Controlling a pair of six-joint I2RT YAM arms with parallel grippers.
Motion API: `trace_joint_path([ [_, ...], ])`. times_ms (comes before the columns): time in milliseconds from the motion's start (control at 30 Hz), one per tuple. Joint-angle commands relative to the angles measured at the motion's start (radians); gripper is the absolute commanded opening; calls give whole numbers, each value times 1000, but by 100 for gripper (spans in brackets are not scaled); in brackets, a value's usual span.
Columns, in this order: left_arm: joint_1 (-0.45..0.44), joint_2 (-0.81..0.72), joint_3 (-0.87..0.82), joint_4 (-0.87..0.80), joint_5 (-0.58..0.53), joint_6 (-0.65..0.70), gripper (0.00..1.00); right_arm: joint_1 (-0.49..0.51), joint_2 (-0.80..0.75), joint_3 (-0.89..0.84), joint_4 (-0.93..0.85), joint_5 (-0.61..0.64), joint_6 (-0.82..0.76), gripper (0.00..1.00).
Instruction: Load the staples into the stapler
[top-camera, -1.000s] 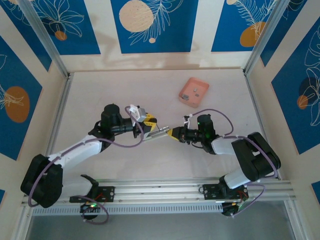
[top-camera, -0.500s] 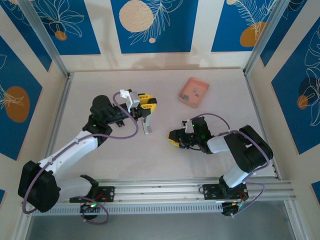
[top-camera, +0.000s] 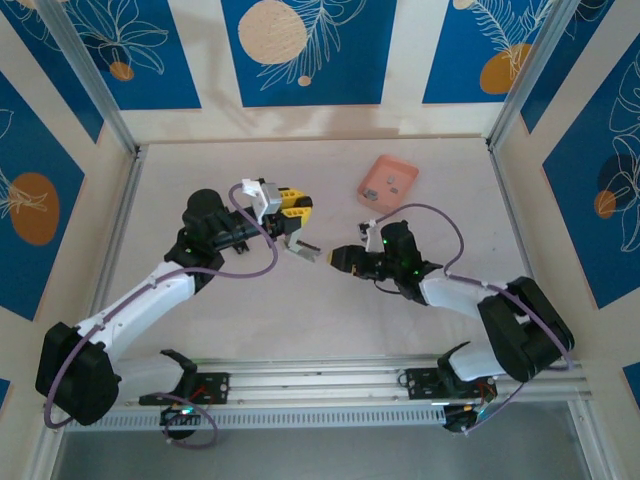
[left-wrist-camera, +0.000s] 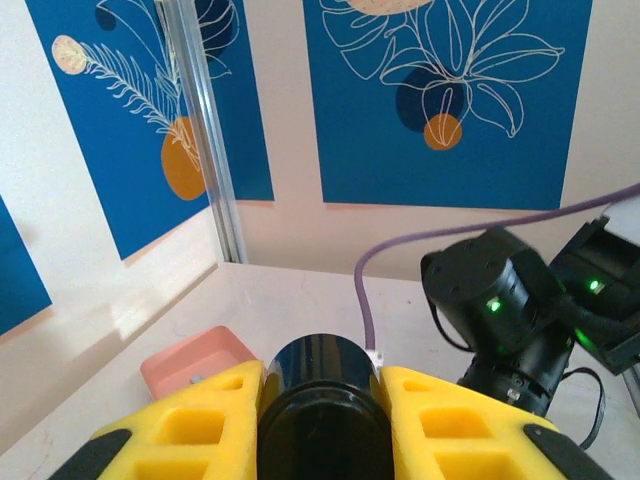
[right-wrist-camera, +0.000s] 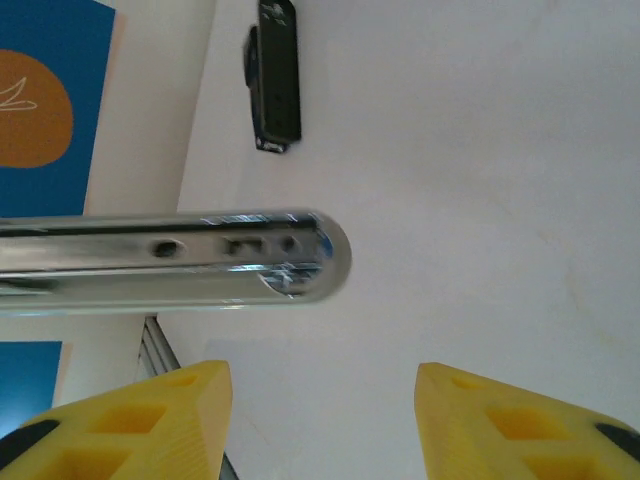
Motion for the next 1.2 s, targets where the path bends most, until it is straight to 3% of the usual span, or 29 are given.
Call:
trace_joint_path([
  [0, 7, -27, 43, 41, -5, 17, 1, 12, -60, 33, -130, 59, -142, 52],
  [100, 7, -25, 45, 39, 10, 18, 1, 24, -117, 30, -138, 69, -260, 58],
  [333, 7, -5, 49, 92, 71, -33, 1, 77, -204, 36, -46, 21, -800, 74],
  [500, 7, 8, 48, 145, 133, -74, 1, 74, -138, 146, -94, -107, -1035, 75],
  [800, 6, 16, 43, 224, 185, -127, 2, 91, 12, 273, -64, -304, -1147, 71],
  [1167, 4, 31, 36, 289, 218, -175, 2, 81, 114, 342, 45, -451, -1073, 48],
])
